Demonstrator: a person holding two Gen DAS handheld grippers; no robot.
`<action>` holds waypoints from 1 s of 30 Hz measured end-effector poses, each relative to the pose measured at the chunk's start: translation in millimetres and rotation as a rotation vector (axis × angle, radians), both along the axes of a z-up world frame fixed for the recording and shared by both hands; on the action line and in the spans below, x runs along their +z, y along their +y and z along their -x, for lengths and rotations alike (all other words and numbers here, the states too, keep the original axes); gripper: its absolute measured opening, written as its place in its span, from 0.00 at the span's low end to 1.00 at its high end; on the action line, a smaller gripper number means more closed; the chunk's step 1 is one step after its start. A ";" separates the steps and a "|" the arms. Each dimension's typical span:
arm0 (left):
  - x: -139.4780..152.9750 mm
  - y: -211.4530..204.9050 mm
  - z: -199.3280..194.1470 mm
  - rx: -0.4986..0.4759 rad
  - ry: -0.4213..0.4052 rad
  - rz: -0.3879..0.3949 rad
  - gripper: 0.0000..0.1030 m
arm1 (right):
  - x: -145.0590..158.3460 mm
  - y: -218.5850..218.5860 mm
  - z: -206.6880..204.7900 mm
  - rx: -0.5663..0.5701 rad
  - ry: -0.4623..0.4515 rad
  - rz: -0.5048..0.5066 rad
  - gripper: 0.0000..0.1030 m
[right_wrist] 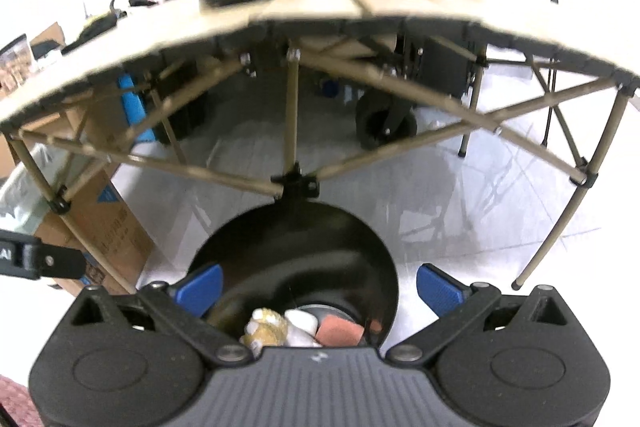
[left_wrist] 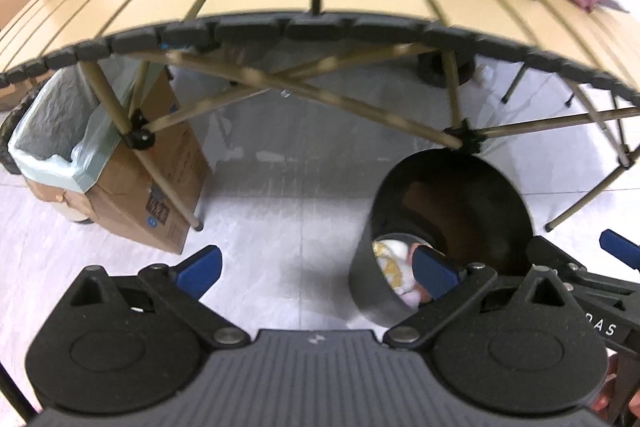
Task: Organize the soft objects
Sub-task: 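Lift both tools up from the bin toward the table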
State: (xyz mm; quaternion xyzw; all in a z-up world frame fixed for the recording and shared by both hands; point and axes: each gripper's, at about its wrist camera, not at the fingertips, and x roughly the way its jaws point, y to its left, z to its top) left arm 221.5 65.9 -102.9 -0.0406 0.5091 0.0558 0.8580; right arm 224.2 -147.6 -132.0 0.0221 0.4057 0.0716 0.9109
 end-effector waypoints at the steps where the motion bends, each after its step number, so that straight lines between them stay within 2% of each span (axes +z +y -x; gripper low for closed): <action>1: 4.3 -2.1 2.7 -0.009 -0.016 0.002 1.00 | 5.3 -1.9 3.0 0.002 -0.012 -0.003 1.00; 15: 65.5 -22.7 13.9 -0.029 -0.195 0.007 1.00 | 88.3 -22.2 34.1 0.033 -0.264 -0.026 1.00; 22: 92.0 -29.0 -5.8 -0.019 -0.273 -0.011 1.00 | 122.0 -33.2 31.1 0.007 -0.381 -0.053 1.00; 30: 104.2 -35.2 -42.3 0.008 -0.323 -0.025 1.00 | 135.4 -46.5 9.4 -0.045 -0.450 -0.079 1.00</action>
